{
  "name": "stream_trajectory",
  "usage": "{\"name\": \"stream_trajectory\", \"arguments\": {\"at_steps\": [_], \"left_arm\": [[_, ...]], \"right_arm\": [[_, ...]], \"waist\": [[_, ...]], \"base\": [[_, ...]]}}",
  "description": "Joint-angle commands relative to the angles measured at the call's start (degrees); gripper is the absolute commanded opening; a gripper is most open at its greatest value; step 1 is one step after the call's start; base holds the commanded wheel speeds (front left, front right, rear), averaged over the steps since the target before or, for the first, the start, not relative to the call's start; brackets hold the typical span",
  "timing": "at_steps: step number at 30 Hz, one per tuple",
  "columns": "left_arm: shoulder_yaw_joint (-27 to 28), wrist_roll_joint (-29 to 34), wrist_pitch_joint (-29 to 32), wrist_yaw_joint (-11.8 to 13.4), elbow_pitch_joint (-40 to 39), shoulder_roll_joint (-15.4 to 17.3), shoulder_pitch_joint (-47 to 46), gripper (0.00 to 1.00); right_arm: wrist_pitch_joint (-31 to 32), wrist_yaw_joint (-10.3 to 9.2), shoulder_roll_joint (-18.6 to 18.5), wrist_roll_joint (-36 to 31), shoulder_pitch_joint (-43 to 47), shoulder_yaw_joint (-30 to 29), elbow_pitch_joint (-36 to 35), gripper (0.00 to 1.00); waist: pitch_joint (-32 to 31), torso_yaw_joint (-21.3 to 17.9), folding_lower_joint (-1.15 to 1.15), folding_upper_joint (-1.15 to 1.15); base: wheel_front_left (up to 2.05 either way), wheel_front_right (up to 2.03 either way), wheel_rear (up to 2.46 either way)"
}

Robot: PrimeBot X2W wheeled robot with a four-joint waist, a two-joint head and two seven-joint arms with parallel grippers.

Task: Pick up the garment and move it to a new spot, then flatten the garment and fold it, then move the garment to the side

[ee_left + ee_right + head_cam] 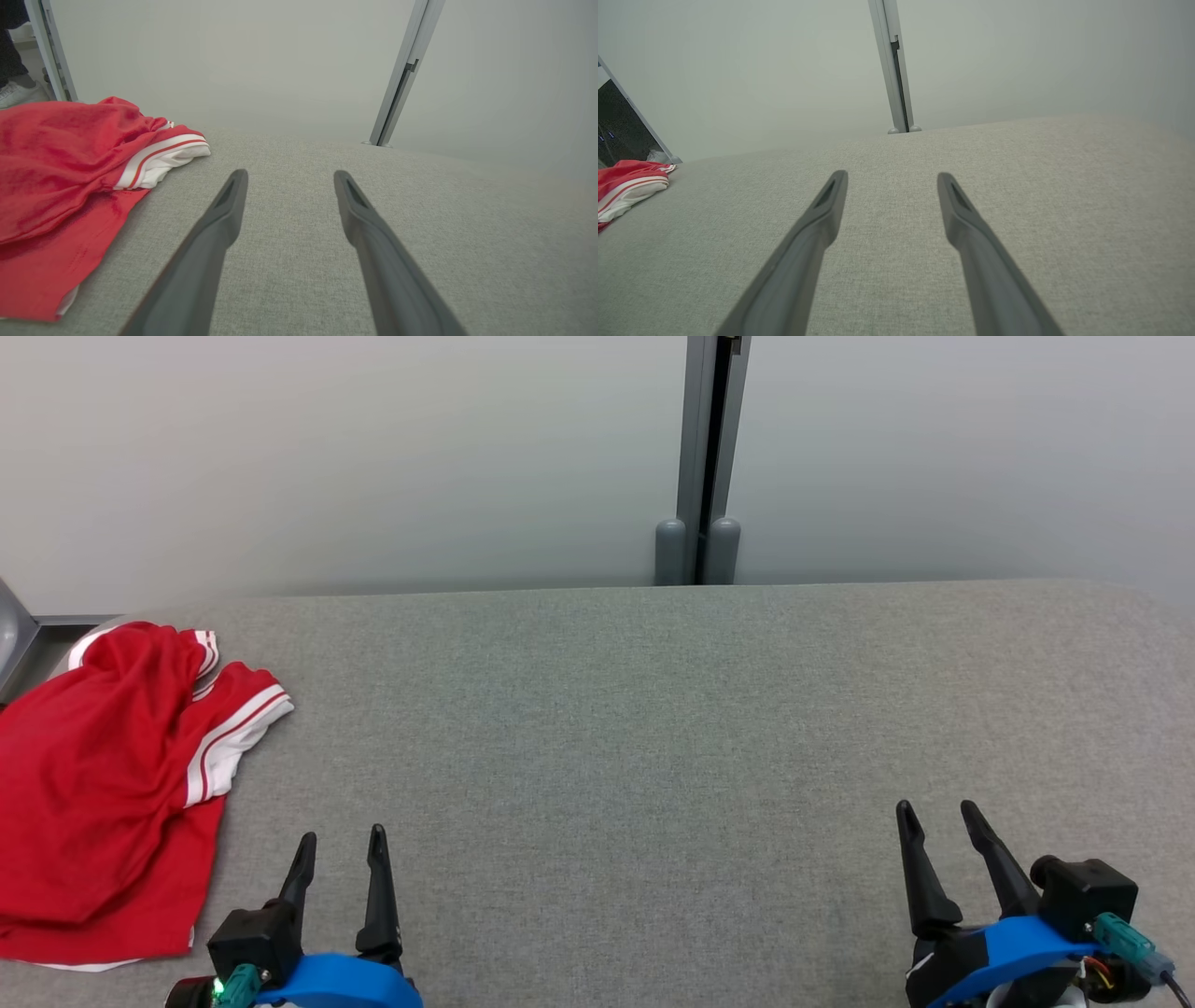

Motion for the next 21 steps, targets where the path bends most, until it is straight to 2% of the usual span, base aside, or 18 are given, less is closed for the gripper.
{"name": "stream_trajectory", "arguments": {"at_steps": [1, 16, 21], "left_arm": [[-0.2, 1.1, -0.5, 0.5, 0.1, 0.3, -0.2, 1.00], [-1.7, 6.1, -2.1, 1.4, 1.1, 1.0, -0.4, 1.00], [-1.8, 5.3, -2.0, 1.6, 1.0, 1.1, -0.3, 1.00]], "right_arm": [[-0.4, 0.14, -0.4, -1.2, 0.2, 0.1, -0.3, 1.00], [-1.8, 0.16, -0.4, -6.8, 0.4, 0.1, 0.0, 1.00], [-1.9, 0.15, -0.4, -6.3, 0.4, 0.0, 0.1, 1.00]], "waist": [[0.0, 0.0, 0.00, 0.00], [0.1, 0.3, 0.00, 0.00], [0.0, 0.2, 0.00, 0.00]], "base": [[0.00, 0.00, 0.00], [0.00, 0.00, 0.00], [0.00, 0.00, 0.00]]}}
